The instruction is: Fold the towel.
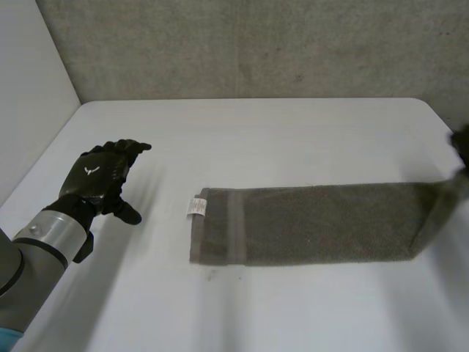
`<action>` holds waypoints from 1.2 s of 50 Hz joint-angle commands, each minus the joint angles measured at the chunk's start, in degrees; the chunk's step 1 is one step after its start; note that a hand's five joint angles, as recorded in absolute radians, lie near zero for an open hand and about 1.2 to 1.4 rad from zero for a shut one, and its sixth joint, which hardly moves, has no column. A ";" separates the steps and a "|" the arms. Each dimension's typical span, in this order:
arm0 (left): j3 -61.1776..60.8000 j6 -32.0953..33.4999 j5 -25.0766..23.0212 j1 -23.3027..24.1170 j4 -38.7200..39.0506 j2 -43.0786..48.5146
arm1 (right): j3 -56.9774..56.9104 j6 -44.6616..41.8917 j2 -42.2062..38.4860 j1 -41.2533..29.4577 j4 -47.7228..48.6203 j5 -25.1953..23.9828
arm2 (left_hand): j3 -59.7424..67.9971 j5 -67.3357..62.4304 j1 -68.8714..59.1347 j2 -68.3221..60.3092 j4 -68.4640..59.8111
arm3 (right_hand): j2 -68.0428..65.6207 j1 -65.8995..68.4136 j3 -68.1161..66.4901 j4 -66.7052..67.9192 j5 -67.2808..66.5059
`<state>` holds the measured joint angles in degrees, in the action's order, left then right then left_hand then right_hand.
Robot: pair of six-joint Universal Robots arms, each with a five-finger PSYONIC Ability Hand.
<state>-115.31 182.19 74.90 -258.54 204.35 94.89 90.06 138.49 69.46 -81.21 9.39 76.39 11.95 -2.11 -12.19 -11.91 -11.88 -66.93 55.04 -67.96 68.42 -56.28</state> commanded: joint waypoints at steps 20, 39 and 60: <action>-0.88 0.09 0.33 -0.03 0.34 -0.58 | -10.25 -3.22 -20.33 -59.77 7.31 0.43 | 0.79 -0.63 -0.55 -0.83 -0.85 | -13.07 24.96 -12.04 11.58 -13.72; 8.44 0.53 1.12 10.42 0.34 6.54 | -0.41 15.14 -2.58 -44.30 0.36 8.25 | 2.97 -2.82 -2.74 -3.01 -3.04 | 56.93 -45.04 57.96 -58.42 56.28; 25.14 17.93 19.40 25.54 -4.23 30.36 | 17.43 16.39 -1.35 -22.94 6.41 1.30 | 2.30 -2.15 -2.07 -2.34 -2.37 | -12.95 24.83 -11.92 11.46 -13.59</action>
<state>-89.73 198.69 93.00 -234.00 200.01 122.78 105.73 157.67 68.53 -104.68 8.99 77.09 13.34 -3.25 -13.38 -13.34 -13.32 -27.86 24.36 -26.94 27.07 -16.68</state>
